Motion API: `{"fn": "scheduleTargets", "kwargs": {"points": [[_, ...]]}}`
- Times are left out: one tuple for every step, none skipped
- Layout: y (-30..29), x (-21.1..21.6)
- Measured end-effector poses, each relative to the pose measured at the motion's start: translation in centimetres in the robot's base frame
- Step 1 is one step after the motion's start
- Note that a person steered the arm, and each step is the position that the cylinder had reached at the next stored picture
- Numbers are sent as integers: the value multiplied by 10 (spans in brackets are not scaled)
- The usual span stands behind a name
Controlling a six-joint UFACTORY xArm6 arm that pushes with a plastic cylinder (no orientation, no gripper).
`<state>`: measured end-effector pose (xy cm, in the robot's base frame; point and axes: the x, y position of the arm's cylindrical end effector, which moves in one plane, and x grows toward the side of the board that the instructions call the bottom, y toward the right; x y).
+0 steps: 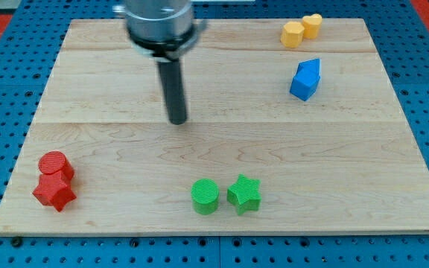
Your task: Slide the blue cube closer to the red circle
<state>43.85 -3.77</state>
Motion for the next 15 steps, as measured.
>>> {"fn": "scheduleTargets", "kwargs": {"points": [[65,-1],[150,-17],[215,-44],[232,-81],[204,-100],[172,-84],[170,-60],[178,-41],[202,-38],[187,-14],[120,5],[25,21],[12,16],[32,3],[-25,-1]]}}
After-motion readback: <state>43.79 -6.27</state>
